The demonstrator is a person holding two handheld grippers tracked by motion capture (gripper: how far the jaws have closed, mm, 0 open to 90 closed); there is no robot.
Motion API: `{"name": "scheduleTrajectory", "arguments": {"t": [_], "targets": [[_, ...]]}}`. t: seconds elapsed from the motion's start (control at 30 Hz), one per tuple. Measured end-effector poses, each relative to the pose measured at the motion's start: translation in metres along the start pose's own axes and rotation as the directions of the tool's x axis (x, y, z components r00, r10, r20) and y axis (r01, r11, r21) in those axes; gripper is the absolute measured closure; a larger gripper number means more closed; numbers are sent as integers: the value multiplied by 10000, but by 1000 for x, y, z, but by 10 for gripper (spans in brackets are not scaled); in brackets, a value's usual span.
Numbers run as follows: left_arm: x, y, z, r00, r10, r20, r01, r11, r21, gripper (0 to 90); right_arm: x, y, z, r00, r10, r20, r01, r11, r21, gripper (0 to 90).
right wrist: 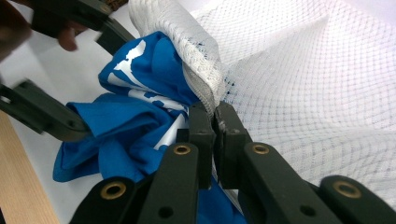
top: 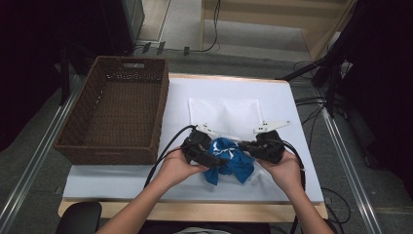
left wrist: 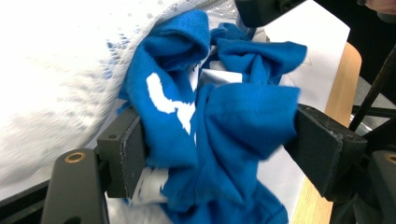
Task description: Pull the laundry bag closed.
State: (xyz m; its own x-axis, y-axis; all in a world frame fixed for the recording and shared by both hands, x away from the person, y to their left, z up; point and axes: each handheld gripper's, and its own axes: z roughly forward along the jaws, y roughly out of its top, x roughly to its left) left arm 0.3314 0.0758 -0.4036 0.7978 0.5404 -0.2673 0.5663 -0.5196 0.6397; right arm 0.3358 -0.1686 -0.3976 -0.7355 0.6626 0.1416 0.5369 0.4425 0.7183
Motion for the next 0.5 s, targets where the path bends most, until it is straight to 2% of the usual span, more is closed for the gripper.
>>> {"name": "scheduleTrajectory", "arguments": {"t": [0.37,0.5], "targets": [[0,-24,-22,10000,-65,8,65,9991,-422,241,0,0,0,10000,4,22,-4,10000,1,881],[3,-36,-19,9995,-315,69,318,9980,-554,242,0,0,0,10000,-4,2,4,10000,-1,881]]}}
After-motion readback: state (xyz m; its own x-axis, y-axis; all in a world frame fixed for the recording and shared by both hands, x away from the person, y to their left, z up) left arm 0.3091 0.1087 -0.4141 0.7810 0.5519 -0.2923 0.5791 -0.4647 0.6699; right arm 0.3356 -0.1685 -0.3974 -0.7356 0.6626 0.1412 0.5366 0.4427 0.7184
